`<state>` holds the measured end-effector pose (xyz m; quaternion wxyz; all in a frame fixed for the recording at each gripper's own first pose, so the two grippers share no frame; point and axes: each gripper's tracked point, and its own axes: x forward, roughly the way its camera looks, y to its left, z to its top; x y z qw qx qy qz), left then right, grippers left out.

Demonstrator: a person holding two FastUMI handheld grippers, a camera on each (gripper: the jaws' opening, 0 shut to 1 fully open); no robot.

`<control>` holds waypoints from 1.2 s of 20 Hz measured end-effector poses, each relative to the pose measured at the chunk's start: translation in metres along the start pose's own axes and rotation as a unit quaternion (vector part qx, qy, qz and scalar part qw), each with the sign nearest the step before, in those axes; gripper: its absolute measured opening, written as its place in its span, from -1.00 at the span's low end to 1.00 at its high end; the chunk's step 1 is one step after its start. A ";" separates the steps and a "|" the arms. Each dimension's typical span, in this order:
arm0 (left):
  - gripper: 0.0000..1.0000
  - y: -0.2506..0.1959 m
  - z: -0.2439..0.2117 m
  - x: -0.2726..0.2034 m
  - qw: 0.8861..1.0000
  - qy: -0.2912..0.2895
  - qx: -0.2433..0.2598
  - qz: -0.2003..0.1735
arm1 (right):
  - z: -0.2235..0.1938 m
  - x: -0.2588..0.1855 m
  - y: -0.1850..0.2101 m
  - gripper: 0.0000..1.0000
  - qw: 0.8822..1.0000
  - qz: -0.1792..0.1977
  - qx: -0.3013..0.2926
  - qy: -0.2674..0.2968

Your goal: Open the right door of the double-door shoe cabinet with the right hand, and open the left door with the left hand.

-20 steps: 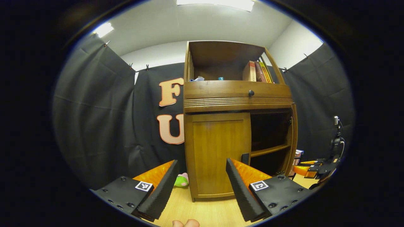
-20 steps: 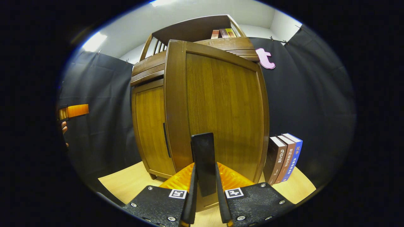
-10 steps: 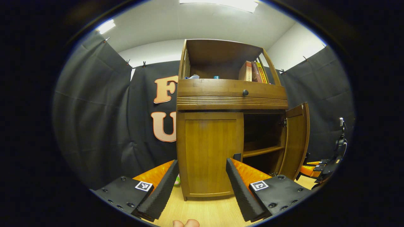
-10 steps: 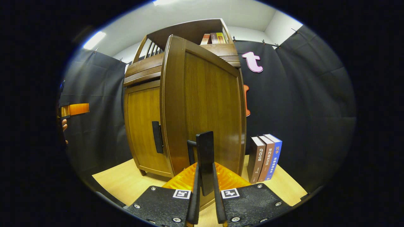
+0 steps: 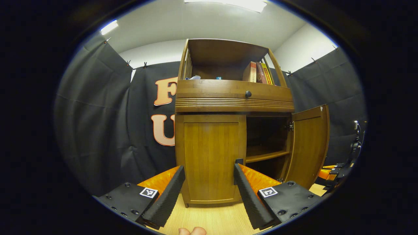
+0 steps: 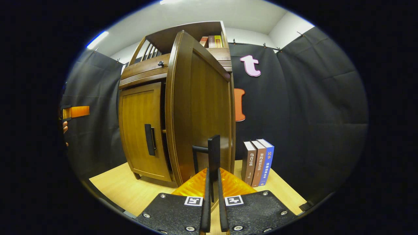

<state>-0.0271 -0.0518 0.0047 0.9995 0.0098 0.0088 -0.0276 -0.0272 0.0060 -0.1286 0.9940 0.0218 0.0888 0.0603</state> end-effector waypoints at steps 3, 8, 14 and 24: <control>0.90 -0.004 -0.002 0.004 1.000 0.002 0.000 -0.001 | 0.001 -0.003 -0.020 -0.84 1.000 -0.019 0.003 0.002; 0.90 -0.007 -0.007 0.010 1.000 0.011 -0.005 -0.002 | 0.000 -0.005 -0.039 -0.87 1.000 -0.021 0.000 0.007; 0.90 -0.016 -0.013 0.020 1.000 0.018 -0.006 -0.006 | -0.002 -0.008 -0.062 -0.89 1.000 -0.030 0.002 0.006; 0.90 -0.047 -0.032 0.045 0.999 0.028 -0.007 -0.027 | 0.006 -0.022 -0.123 -0.92 0.996 -0.090 -0.001 -0.010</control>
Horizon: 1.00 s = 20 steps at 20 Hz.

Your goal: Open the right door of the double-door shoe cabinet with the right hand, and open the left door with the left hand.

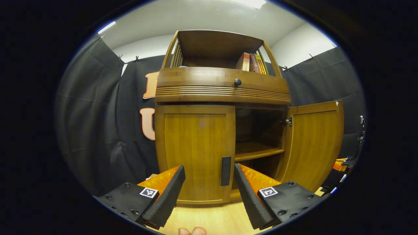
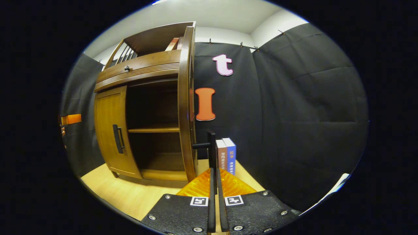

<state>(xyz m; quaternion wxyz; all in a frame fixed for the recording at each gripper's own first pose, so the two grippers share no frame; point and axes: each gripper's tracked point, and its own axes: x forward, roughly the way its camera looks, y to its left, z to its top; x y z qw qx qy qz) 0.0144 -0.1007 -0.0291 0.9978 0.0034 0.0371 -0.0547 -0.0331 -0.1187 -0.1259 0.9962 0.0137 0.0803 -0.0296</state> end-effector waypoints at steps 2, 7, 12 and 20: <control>0.93 -0.003 -0.004 0.008 1.000 0.000 0.000 0.000 | 0.006 -0.006 0.004 -0.82 1.000 0.008 0.011 -0.004; 0.92 -0.002 -0.017 0.035 1.000 0.002 -0.014 0.006 | 0.018 -0.010 0.001 -0.64 1.000 -0.009 -0.007 -0.017; 0.90 0.003 -0.034 0.067 1.000 -0.001 -0.007 0.013 | 0.032 -0.017 -0.007 -0.05 0.999 -0.022 0.007 -0.028; 0.91 -0.012 -0.064 0.124 1.000 0.015 -0.009 0.001 | 0.052 -0.025 -0.030 0.56 0.996 -0.072 0.002 -0.052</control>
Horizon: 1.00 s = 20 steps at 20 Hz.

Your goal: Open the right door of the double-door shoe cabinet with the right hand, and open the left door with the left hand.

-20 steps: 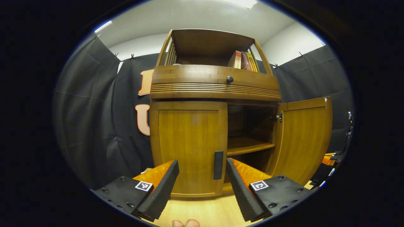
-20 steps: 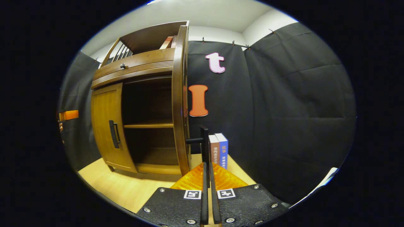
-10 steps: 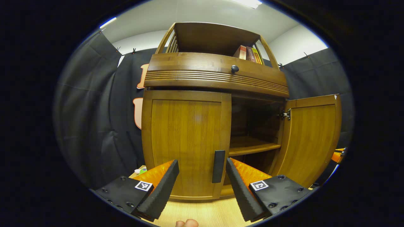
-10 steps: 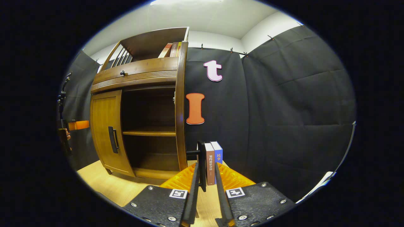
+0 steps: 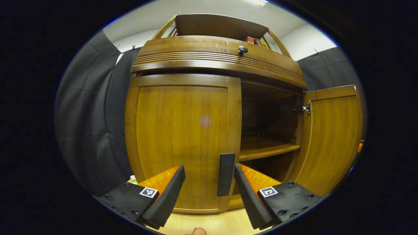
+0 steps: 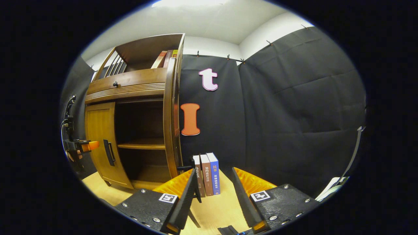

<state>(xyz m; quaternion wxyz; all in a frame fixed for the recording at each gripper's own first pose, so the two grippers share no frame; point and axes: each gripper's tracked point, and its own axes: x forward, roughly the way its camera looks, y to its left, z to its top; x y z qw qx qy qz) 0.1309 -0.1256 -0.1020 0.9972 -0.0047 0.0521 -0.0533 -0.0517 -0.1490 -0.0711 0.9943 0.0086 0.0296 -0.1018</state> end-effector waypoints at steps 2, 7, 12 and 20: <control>0.91 -0.004 -0.007 0.011 1.000 0.005 0.000 -0.005 | 0.002 -0.002 -0.002 0.51 1.000 -0.003 -0.005 -0.002; 0.90 -0.009 -0.020 0.037 1.000 0.017 -0.007 -0.016 | 0.014 -0.006 -0.003 0.66 1.000 -0.008 -0.008 -0.014; 0.92 -0.015 -0.029 0.049 1.000 0.020 0.005 -0.016 | 0.017 -0.009 -0.002 0.94 1.000 -0.008 -0.009 -0.019; 0.64 -0.026 -0.047 0.063 0.998 0.038 -0.017 -0.037 | 0.018 -0.011 0.008 0.74 1.000 0.000 -0.011 -0.017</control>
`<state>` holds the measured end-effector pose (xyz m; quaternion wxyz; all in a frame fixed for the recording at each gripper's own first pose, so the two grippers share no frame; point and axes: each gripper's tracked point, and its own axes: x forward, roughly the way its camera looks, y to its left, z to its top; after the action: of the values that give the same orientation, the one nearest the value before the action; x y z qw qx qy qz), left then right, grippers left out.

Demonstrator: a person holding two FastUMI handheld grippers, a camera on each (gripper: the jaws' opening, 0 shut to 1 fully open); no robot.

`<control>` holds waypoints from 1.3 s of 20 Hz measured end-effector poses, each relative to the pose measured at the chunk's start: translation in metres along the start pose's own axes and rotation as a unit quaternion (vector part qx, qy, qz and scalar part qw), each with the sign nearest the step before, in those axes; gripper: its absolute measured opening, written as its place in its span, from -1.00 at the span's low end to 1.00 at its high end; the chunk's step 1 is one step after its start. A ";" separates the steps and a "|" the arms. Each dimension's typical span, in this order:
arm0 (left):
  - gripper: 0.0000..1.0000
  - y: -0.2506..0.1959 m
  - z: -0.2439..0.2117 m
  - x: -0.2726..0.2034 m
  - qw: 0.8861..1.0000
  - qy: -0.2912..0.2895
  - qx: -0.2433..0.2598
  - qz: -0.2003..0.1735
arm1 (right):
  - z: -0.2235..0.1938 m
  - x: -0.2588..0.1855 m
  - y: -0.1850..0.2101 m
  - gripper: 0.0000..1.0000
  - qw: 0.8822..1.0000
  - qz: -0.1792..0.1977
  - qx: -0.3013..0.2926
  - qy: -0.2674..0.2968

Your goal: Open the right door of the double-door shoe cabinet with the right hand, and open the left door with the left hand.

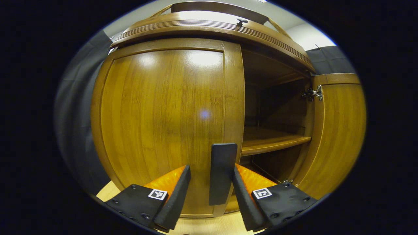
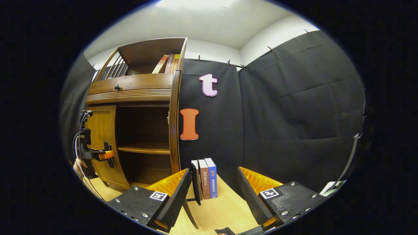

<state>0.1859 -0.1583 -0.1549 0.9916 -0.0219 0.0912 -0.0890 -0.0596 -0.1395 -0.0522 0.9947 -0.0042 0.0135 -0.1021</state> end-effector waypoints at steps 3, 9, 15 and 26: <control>0.36 -0.005 -0.004 0.002 1.000 0.001 0.001 -0.009 | 0.005 -0.004 0.000 0.75 1.000 -0.002 0.000 -0.005; -0.18 -0.011 -0.010 0.000 1.000 0.015 0.008 -0.007 | 0.010 -0.012 0.001 0.74 1.000 -0.006 0.000 -0.010; -0.41 -0.012 -0.011 -0.023 1.000 0.020 0.010 -0.014 | 0.014 -0.016 0.007 0.74 1.000 -0.007 -0.001 -0.010; -0.48 0.000 -0.011 -0.106 0.997 0.027 0.013 -0.071 | 0.023 -0.020 0.070 0.74 0.999 0.046 -0.005 -0.014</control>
<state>0.0815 -0.1400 -0.1471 0.9803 -0.0134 0.1147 -0.1605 -0.0644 -0.0670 -0.0299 0.9984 -0.0095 0.0004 -0.0565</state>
